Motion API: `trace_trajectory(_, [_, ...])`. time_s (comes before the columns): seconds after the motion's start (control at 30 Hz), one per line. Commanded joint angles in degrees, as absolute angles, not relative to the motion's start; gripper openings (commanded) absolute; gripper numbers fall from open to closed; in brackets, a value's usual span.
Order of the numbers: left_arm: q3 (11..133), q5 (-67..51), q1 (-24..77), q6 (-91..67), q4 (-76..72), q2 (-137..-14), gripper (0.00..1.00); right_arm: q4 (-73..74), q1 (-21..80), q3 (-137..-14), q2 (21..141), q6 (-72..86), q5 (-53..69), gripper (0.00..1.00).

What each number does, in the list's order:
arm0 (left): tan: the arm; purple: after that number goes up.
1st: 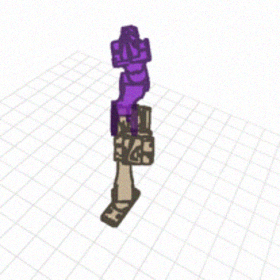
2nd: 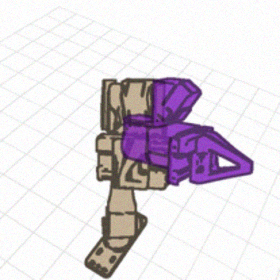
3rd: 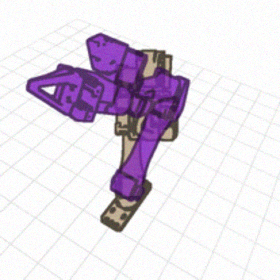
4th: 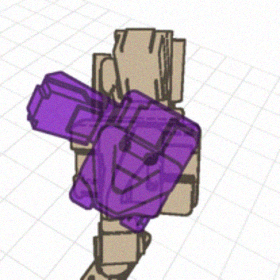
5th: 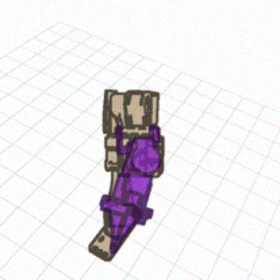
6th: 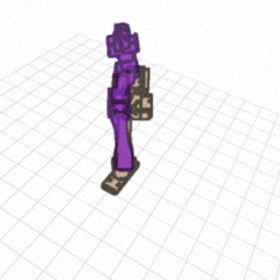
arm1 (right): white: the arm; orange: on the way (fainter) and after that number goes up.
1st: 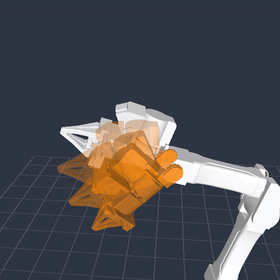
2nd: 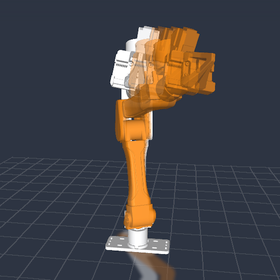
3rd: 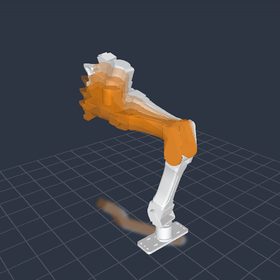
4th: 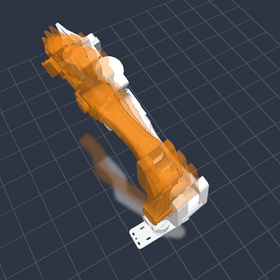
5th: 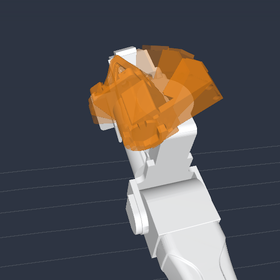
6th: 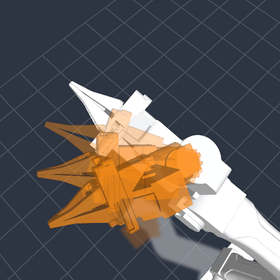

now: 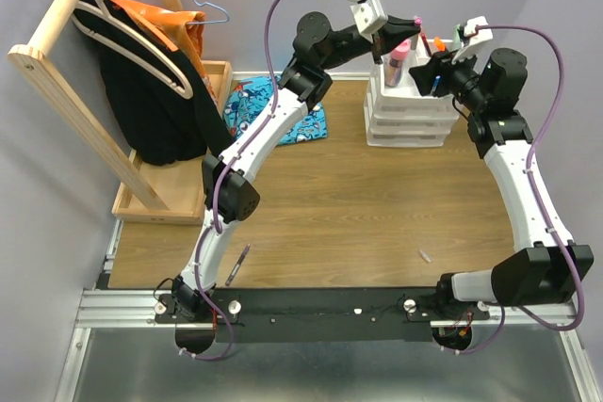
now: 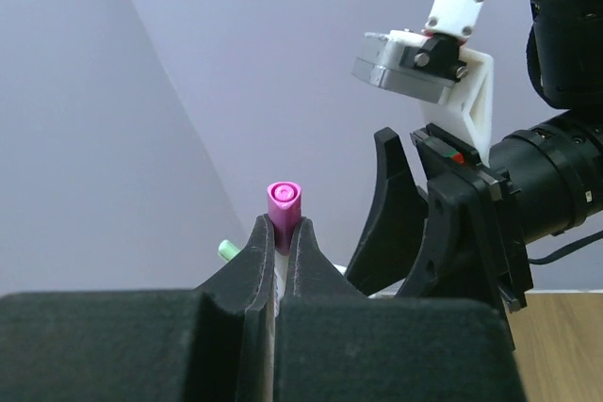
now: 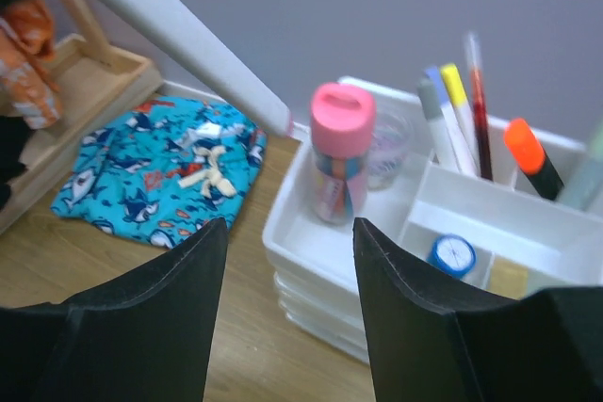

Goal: Sort the stationery into containers
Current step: Pick up the pen from the center of the board.

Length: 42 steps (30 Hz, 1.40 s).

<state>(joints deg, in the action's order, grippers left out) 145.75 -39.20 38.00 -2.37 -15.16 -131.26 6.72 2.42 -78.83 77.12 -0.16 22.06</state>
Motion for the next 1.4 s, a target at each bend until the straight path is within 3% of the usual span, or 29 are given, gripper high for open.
trace_trajectory(0.0, [143.79, -41.30, 37.97, -11.15, -17.67, -128.32, 0.00, -3.50, 2.20, -78.67, 75.68, -3.25, 35.76, 0.63])
trace_trajectory(0.17, [141.51, -44.38, 37.53, -16.34, -17.23, -127.09, 0.00, -8.01, 2.20, -76.20, 73.04, -6.75, 43.14, 0.62])
trace_trajectory(0.33, [140.01, -46.67, 37.44, -19.85, -17.58, -126.47, 0.00, -6.86, 2.11, -77.78, 73.82, -8.17, 42.71, 0.62])
trace_trajectory(0.57, [138.69, -47.55, 37.44, -21.89, -18.72, -126.04, 0.00, -5.10, 2.20, -80.86, 76.90, -10.02, 42.10, 0.54])
trace_trajectory(0.9, [138.96, -47.11, 37.53, -21.97, -18.81, -126.21, 0.00, -2.11, 2.29, -82.79, 77.96, -12.39, 42.10, 0.17])
trace_trajectory(0.97, [138.43, -46.32, 37.44, -21.97, -18.72, -126.12, 0.01, -2.55, 2.29, -82.53, 77.61, -12.57, 42.01, 0.01])
trace_trajectory(1.0, [137.99, -44.67, 37.44, -21.97, -18.72, -125.60, 0.11, -3.16, 2.20, -82.36, 77.43, -12.13, 41.40, 0.01])
trace_trajectory(1.03, [137.38, -43.00, 37.44, -21.54, -19.42, -125.16, 0.28, -3.51, 2.20, -82.09, 77.34, -12.04, 41.14, 0.01])
trace_trajectory(1.07, [135.55, -41.24, 37.44, -20.84, -20.03, -124.55, 0.58, -3.60, 2.20, -82.18, 77.43, -11.95, 40.87, 0.01])
trace_trajectory(1.13, [134.65, -36.49, 37.35, -17.34, -20.65, -123.05, 0.69, -3.86, 2.20, -82.00, 77.78, -11.78, 39.29, 0.01])
trace_trajectory(1.2, [133.95, -33.24, 36.57, -15.83, -20.65, -121.39, 0.91, -5.70, 2.28, -81.30, 77.87, -11.87, 37.54, 0.01])
trace_trajectory(1.23, [133.51, -31.05, 36.30, -14.86, -20.39, -120.51, 0.99, -6.50, 2.20, -80.86, 77.96, -11.69, 36.66, 0.01])
trace_trajectory(1.37, [121.17, -23.84, 34.54, -8.38, -21.97, -112.87, 0.99, -12.19, 2.20, -79.28, 79.80, -9.50, 30.42, 0.01])
